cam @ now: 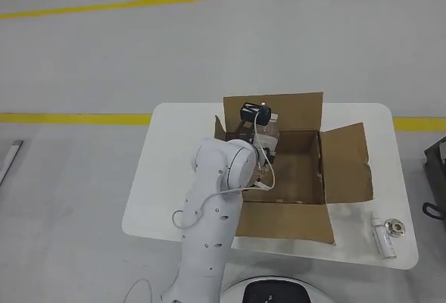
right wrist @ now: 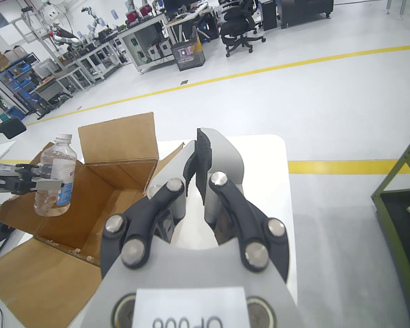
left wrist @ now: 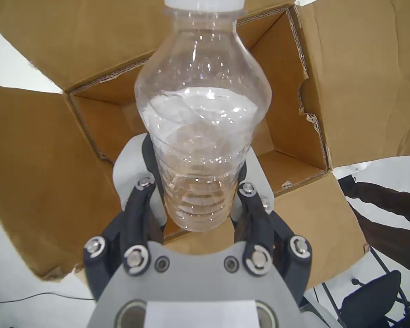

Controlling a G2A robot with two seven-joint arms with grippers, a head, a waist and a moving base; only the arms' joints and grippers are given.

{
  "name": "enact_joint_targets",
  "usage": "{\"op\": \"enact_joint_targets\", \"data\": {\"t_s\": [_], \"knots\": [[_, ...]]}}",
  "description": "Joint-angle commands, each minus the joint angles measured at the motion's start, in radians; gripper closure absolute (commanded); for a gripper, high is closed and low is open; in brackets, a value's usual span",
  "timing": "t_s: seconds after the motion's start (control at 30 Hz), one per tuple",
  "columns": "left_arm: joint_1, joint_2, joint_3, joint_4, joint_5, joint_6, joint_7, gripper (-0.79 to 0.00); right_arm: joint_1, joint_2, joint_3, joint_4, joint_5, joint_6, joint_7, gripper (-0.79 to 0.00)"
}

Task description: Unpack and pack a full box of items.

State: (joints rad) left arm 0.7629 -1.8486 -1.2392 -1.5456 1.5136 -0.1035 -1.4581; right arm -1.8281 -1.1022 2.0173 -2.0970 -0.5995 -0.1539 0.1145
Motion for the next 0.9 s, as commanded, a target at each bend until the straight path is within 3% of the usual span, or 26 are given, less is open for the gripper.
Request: {"op": "enact_joint_targets", "data": {"t_s": [0.0,0.17,0.27,0.87], "knots": [[0.0,0.0,0.0,0.0,0.0,0.0,0.0,0.0,0.0,0.0,0.0,0.0,0.0,0.0,0.0,0.0],[0.005,0.0,-0.003,0.002,-0.005,0.004,0.009,0.0,0.0,0.0,0.0,0.0,0.0,0.0,0.0,0.0],[0.027,0.002,-0.014,0.053,-0.056,0.017,0.039,0.0,0.0,0.0,0.0,0.0,0.0,0.0,0.0,0.0],[-0.141,-0.001,-0.01,0.489,-0.08,0.221,0.051,0.0,0.021,-0.011,0.002,0.015,0.005,-0.005,0.004,0.0]]}}
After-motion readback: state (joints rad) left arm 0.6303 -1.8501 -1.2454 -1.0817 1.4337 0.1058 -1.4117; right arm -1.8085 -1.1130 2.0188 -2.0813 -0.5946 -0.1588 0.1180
